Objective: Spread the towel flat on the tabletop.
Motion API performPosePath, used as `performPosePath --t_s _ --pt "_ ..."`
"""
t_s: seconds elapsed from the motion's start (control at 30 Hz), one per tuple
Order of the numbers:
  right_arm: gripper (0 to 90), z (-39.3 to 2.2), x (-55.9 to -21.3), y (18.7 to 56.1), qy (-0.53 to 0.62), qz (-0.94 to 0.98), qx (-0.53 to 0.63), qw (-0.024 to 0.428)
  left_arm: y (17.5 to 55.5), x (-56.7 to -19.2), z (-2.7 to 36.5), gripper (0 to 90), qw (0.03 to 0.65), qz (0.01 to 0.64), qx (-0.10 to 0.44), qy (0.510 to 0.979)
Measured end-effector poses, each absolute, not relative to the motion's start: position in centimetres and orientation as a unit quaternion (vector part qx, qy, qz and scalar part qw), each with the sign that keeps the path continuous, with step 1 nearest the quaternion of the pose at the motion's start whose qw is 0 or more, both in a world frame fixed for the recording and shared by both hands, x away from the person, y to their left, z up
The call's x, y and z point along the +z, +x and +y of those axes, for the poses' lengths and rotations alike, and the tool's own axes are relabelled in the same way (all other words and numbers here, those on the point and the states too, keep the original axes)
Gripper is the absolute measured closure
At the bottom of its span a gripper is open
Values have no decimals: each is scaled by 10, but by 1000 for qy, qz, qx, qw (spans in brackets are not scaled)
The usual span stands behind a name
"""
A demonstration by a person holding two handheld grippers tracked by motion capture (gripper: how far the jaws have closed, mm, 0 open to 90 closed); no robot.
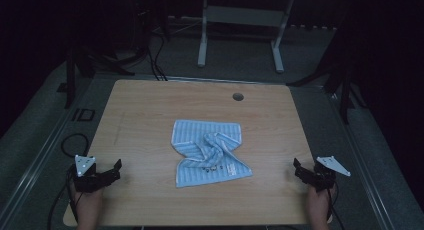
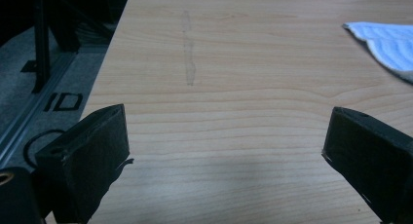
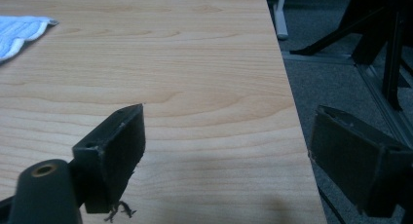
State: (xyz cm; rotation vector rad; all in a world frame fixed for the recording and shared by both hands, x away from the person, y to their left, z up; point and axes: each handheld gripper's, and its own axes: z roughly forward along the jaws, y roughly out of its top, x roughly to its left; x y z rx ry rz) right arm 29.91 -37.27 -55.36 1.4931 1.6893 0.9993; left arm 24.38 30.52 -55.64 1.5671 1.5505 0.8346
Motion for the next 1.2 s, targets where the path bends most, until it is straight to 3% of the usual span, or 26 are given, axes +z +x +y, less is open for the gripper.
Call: performPosePath --t_s 0.23,0.4,0.77,0.9,1.1,1.2 --pt "127 -374 -554 302 583 650 377 310 249 -556 306 28 356 614 277 648" --pt "127 -375 -552 308 599 670 368 239 253 -552 305 28 327 611 257 674" --pt "132 -370 -541 314 557 767 252 194 251 -546 324 28 232 600 188 742" --pt "135 -368 -538 315 538 793 242 153 251 -539 332 28 205 595 172 758" --pt "146 -358 -533 320 506 833 192 119 253 -535 329 27 176 563 93 802" --pt "148 -354 -532 323 490 849 170 101 254 -539 322 26 113 539 69 832"
